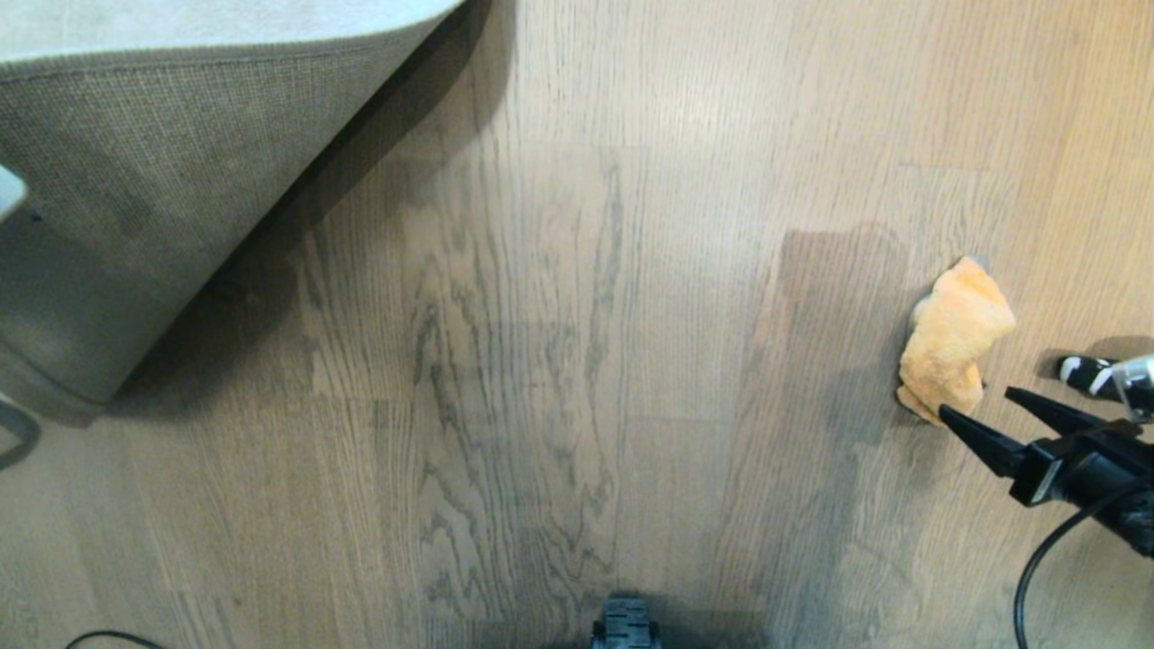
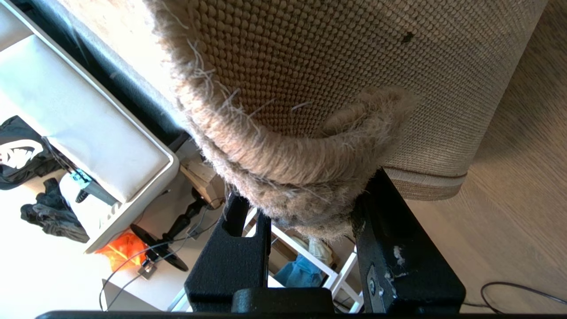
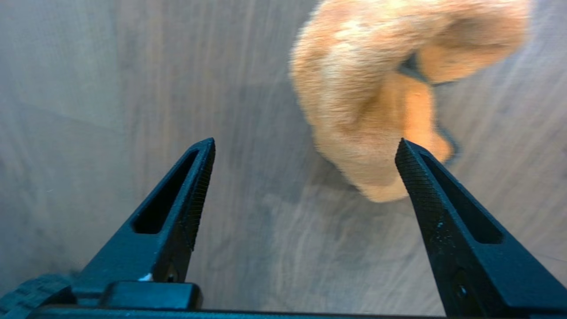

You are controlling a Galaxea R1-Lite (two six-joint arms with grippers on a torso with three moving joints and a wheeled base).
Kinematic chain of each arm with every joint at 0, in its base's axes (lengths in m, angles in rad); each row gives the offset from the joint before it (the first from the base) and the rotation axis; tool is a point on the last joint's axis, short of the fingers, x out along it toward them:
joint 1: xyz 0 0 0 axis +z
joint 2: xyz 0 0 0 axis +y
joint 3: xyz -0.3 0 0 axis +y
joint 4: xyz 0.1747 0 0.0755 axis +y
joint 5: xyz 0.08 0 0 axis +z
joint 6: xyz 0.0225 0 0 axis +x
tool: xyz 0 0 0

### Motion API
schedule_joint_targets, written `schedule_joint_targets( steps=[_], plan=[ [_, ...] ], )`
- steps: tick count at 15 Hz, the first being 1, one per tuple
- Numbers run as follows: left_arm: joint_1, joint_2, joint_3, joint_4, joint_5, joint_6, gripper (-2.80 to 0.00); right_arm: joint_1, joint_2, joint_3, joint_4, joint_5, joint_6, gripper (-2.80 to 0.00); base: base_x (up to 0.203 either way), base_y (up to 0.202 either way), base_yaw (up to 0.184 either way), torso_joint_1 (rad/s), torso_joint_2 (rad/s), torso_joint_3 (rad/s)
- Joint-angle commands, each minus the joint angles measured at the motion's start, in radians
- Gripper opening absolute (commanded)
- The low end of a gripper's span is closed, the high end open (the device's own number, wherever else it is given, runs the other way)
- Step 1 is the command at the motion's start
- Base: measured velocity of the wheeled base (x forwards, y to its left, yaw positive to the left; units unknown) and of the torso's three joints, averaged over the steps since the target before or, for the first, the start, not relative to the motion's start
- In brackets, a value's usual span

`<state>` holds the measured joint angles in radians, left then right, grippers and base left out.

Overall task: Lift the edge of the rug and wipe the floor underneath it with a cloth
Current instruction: Pick up the rag

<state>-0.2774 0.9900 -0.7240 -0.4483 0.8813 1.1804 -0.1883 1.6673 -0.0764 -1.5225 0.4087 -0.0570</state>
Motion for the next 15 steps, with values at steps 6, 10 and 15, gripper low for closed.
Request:
schedule_joint_targets(
  steps=[6, 10, 15],
  plan=[
    [-0.002, 0.003, 0.002, -0.001, 0.006, 0.007, -2.80, 0.050, 0.105, -0.009, -0.048, 0.001, 0.000, 0.00, 0.000, 0.000, 0.000, 0.000, 0.00, 0.000],
    [-0.002, 0.007, 0.003, -0.001, 0.007, 0.007, -2.80, 0.058, 0.159, -0.076, -0.048, 0.001, 0.000, 0.00, 0.000, 0.000, 0.000, 0.000, 0.00, 0.000],
    [-0.002, 0.009, 0.015, -0.003, 0.007, 0.004, -2.80, 0.090, 0.187, -0.169, -0.048, -0.002, 0.005, 0.00, 0.000, 0.000, 0.000, 0.000, 0.00, 0.000]
  ],
)
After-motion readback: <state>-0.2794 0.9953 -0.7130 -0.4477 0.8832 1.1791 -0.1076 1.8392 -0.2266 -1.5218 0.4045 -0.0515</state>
